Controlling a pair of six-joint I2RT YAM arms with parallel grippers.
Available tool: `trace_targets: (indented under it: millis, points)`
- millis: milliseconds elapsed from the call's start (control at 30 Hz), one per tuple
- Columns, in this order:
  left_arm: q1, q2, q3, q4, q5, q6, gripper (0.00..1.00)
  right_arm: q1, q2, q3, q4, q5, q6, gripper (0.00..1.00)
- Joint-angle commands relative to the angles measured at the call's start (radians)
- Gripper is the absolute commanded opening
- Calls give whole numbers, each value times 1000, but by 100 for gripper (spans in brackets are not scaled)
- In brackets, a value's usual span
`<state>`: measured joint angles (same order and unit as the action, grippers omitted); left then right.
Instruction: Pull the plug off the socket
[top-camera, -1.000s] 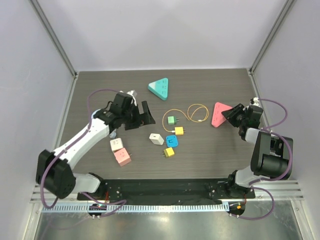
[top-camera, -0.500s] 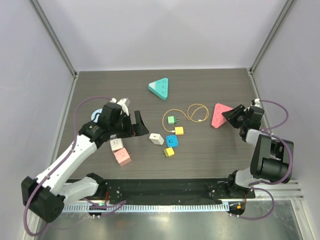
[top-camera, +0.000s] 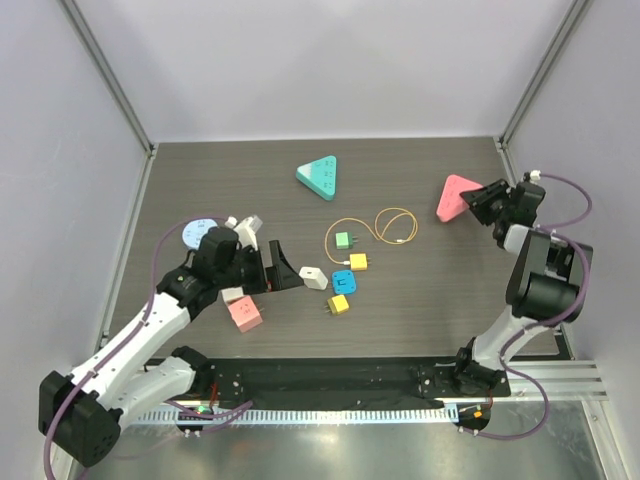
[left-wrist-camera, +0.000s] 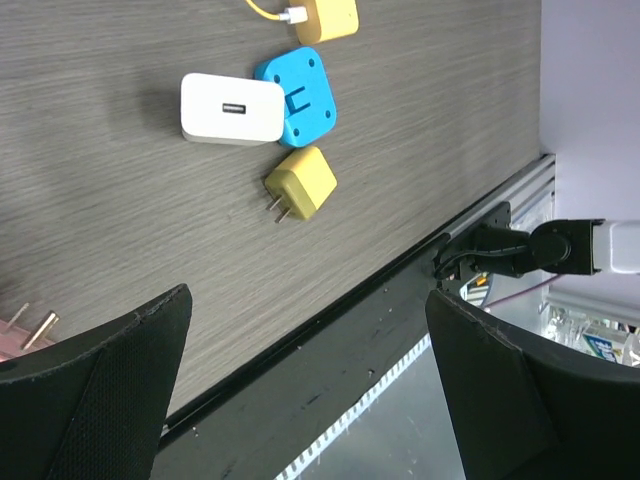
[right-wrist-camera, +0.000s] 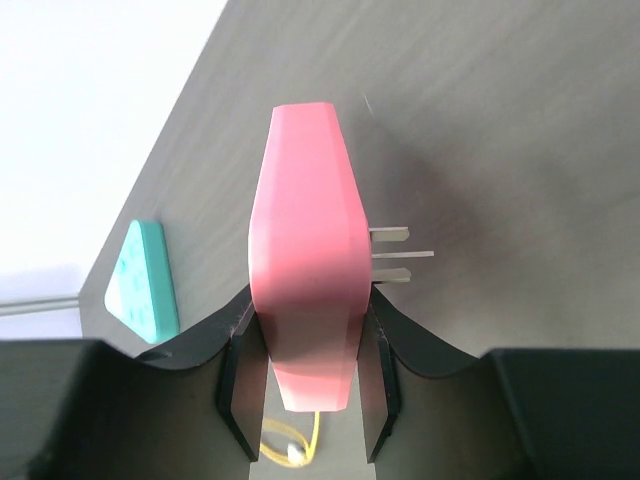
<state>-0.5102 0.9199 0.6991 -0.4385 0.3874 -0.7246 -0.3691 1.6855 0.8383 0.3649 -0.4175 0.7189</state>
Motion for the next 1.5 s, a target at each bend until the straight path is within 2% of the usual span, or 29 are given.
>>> trace_targets:
  millis: [0,67,200,267,300,333,400,433,467,500,633,700,733,767,900,1033,1100,1200,1333,1467]
  points:
    - [-4,-33,-10,83,67,-9,100,18,123,134,77,-50,27,2]
    - [-4,-44,-19,80,65,-3,100,29,231,218,91,-87,37,4]
    - [-4,-41,-39,84,56,11,100,39,341,312,127,-118,53,11]
    - [-2,-18,-39,86,57,14,100,41,379,369,97,-112,39,29]
    - [-2,-10,-41,86,59,14,100,41,388,389,19,-95,28,38]
    - [-2,2,-42,90,80,14,100,41,393,425,-16,-63,8,54]
    - [-4,11,-49,103,88,-2,100,45,396,456,-114,-41,-10,68]
    - [-2,8,-62,116,87,-10,100,48,392,487,-153,-8,-44,89]
    - [-2,-4,-69,124,85,-22,100,65,385,507,-199,26,-71,97]
    - [-4,-12,-75,129,85,-53,100,73,379,534,-296,55,-99,100]
    - [-2,-32,-105,194,169,-160,100,122,346,726,-567,215,-177,100]
    - [-2,-39,-110,201,226,-188,100,159,298,755,-698,412,-196,100]
    - [-2,-61,-115,196,235,-206,100,176,237,763,-736,515,-203,100]
    - [-2,-78,-118,190,235,-216,100,194,199,753,-759,684,-214,100]
    - [-2,-197,-145,129,174,-242,100,269,33,635,-781,913,-239,100]
    - [-2,-311,-162,11,130,-254,100,312,-111,508,-817,853,-237,100]
    - [-2,-381,-168,-46,104,-262,100,358,-236,435,-790,812,-230,100]
    - [-4,-501,-210,-89,6,-301,100,539,-398,270,-709,839,-230,100]
    - [-2,-680,-331,-59,-114,-416,100,728,-520,49,-644,875,-178,100]
    - [-2,-831,-486,44,-107,-561,100,884,-610,-88,-666,882,-107,100]
